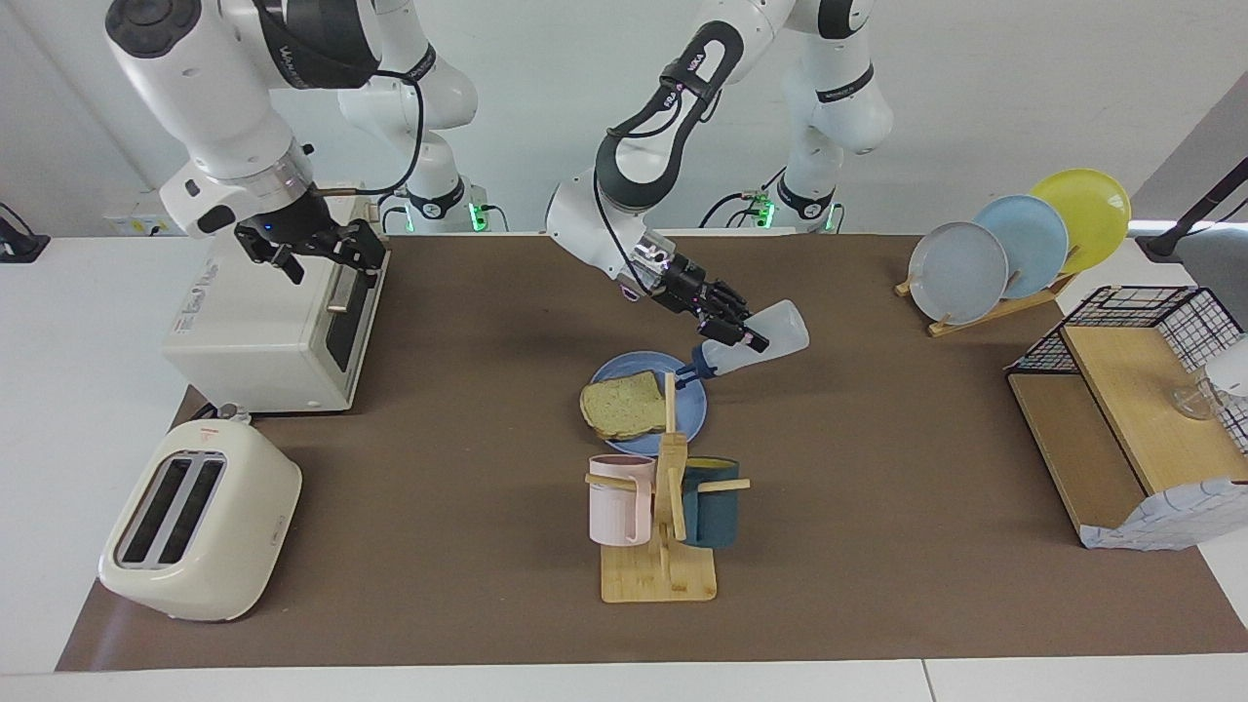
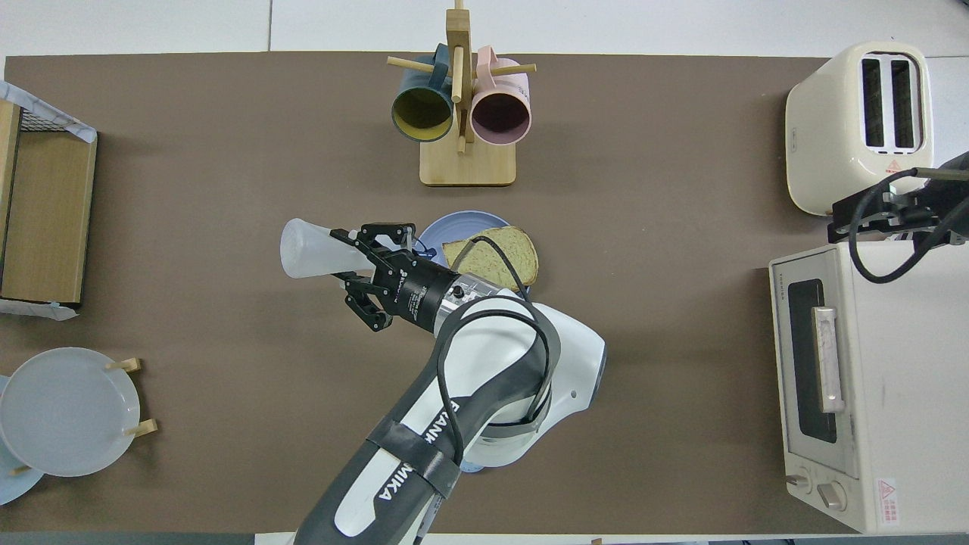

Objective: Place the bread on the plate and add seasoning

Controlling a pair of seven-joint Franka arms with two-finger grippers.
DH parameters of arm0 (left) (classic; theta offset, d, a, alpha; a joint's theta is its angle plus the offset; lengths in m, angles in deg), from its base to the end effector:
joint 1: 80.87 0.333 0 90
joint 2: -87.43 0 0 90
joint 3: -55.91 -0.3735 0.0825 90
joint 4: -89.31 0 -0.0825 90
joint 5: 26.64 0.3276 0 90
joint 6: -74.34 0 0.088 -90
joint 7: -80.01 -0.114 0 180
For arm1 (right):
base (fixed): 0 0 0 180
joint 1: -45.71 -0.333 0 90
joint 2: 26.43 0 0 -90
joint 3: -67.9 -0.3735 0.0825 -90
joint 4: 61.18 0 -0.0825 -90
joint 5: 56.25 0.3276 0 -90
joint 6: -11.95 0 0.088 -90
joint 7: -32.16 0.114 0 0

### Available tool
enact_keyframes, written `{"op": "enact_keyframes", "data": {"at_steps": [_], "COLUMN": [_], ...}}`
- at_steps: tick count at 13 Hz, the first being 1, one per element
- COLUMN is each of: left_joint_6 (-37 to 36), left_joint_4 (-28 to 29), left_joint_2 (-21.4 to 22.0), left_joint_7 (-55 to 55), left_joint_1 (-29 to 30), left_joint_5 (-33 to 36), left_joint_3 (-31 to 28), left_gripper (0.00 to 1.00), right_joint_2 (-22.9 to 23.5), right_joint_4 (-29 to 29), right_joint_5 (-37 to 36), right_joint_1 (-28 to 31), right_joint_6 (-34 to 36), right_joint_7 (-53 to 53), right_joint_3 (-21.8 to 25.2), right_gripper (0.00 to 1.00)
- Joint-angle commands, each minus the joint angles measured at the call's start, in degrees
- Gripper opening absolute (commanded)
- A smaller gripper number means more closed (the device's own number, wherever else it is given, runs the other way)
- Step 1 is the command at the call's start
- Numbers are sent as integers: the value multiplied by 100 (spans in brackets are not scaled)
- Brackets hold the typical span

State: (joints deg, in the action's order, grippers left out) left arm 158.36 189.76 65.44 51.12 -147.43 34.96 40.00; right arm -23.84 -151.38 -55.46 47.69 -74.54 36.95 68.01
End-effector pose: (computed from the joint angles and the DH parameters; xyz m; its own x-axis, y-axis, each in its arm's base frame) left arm 0.4256 -0.3878 0.4706 0.2587 -0.4266 -0.8667 -0.8248 0.3695 -0.4280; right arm 0.5052 -0.0168 0.6459 0.9868 -0.1187 -0.1105 -0.1200 -0.9928 -0.0045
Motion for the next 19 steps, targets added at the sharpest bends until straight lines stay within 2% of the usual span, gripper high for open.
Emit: {"op": "enact_keyframes", "data": {"at_steps": [1, 2, 6, 10, 16, 19], "left_joint_6": [-595, -624, -450, -255, 254, 351], "left_joint_4": [-103, -226, -280, -262, -227, -236], "left_joint_2": [-599, -796, -789, -789, -859, -868], "left_joint_7": [15, 15, 15, 6, 6, 6], "left_joint_1": [-224, -260, -287, -770, -226, -225], "left_joint_5": [535, 459, 520, 546, 862, 915], "left_joint_3": [-70, -70, -70, -70, -123, -114], "left_gripper": [0, 0, 0, 0, 0, 0], "right_joint_2": [-128, -128, -198, -207, -207, -207], "right_joint_4": [-129, -129, -129, -138, -138, -138], "right_joint_5": [-9, -17, -17, -9, -9, -9], "right_joint_1": [31, -4, -22, 21, 48, 39], "right_joint_6": [-16, -43, -43, -25, -17, -17], "right_joint_7": [-198, -207, -224, -198, -198, -198], "right_joint_3": [-63, -72, -125, -116, -116, -116], "right_gripper": [100, 100, 100, 100, 100, 100]}}
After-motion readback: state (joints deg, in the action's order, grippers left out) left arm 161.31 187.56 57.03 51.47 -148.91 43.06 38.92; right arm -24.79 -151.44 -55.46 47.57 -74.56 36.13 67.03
